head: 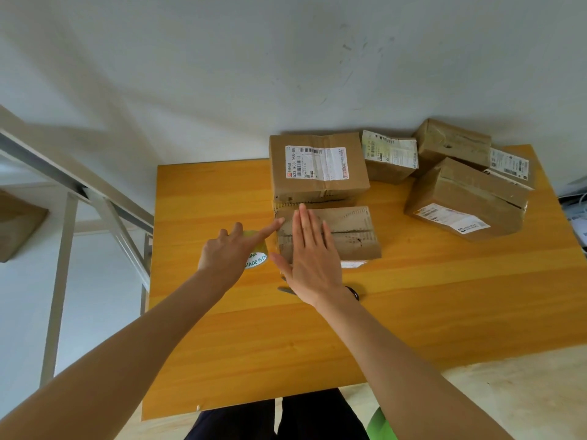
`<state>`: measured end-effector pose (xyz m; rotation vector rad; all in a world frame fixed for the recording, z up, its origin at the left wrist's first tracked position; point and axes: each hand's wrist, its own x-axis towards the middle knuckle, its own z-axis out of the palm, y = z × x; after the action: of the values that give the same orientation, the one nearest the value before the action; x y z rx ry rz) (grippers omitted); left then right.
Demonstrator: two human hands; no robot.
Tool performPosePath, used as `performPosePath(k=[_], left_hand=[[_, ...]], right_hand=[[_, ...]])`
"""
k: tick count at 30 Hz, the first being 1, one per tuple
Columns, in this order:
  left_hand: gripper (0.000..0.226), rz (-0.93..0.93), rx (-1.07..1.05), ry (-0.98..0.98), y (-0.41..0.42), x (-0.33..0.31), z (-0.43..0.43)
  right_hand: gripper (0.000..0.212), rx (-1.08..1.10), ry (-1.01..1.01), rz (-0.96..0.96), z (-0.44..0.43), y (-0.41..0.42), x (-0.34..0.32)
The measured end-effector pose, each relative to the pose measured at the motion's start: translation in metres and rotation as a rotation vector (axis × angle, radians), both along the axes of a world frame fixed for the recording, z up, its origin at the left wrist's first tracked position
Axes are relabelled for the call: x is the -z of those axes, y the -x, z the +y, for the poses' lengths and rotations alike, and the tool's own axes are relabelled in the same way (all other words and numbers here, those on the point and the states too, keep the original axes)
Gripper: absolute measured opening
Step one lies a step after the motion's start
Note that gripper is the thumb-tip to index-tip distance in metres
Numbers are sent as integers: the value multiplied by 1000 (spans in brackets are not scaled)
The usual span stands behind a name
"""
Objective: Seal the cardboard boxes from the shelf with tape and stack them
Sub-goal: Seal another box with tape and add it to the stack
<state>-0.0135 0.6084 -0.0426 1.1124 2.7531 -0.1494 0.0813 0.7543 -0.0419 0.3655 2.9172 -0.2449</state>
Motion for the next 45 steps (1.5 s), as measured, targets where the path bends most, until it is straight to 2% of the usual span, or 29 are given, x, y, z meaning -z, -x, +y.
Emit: performPosePath(k=[6, 7, 10, 12, 15, 16, 18, 19, 20, 24, 26, 29, 30, 32, 39, 45], left_hand=[[120, -22, 86, -25, 8, 7, -6], [115, -78, 97, -36, 11, 8, -8], [85, -421, -34, -211, 22, 7, -10], [69, -548, -95, -326, 27, 6, -13], [68, -700, -172, -408, 33, 2, -16], [61, -761, -211, -429, 35, 0, -16], [30, -868, -263, -470, 41, -3, -15], [19, -889, -266, -474, 43, -5, -15], [17, -886, -245, -467, 45, -5, -15], [19, -898, -222, -474, 45, -10, -11], [17, -896, -232, -492, 44, -11, -10], [17, -883, -244, -513, 46, -12, -10], [18, -877, -243, -514, 48, -13, -11], [18, -868, -236, -509, 49, -15, -11], [21, -847, -228, -511, 48, -15, -12], [20, -842, -230, -508, 46, -19, -11]], right_hand=[[76, -76, -24, 50, -9, -2, 4], [73, -87, -13, 63, -9, -4, 4], [69, -114, 3, 93, -9, -5, 4], [68, -111, -13, 89, -10, -4, 4], [67, -103, -15, 85, -9, -3, 4], [67, -106, -12, 82, -9, -4, 4], [66, -117, -8, 85, -9, -5, 4], [66, -124, -7, 95, -9, -6, 4], [66, -130, -3, 116, -8, -7, 3], [63, -226, 1, 277, 1, -28, 3], [53, -305, -57, 372, 9, -50, 11], [34, -308, -102, 414, 20, -85, 23], [33, -293, -104, 397, 23, -95, 26], [44, -258, -86, 309, 27, -108, 29], [56, -84, -70, -176, 35, -123, 40], [41, -43, -83, -243, 38, -114, 46]])
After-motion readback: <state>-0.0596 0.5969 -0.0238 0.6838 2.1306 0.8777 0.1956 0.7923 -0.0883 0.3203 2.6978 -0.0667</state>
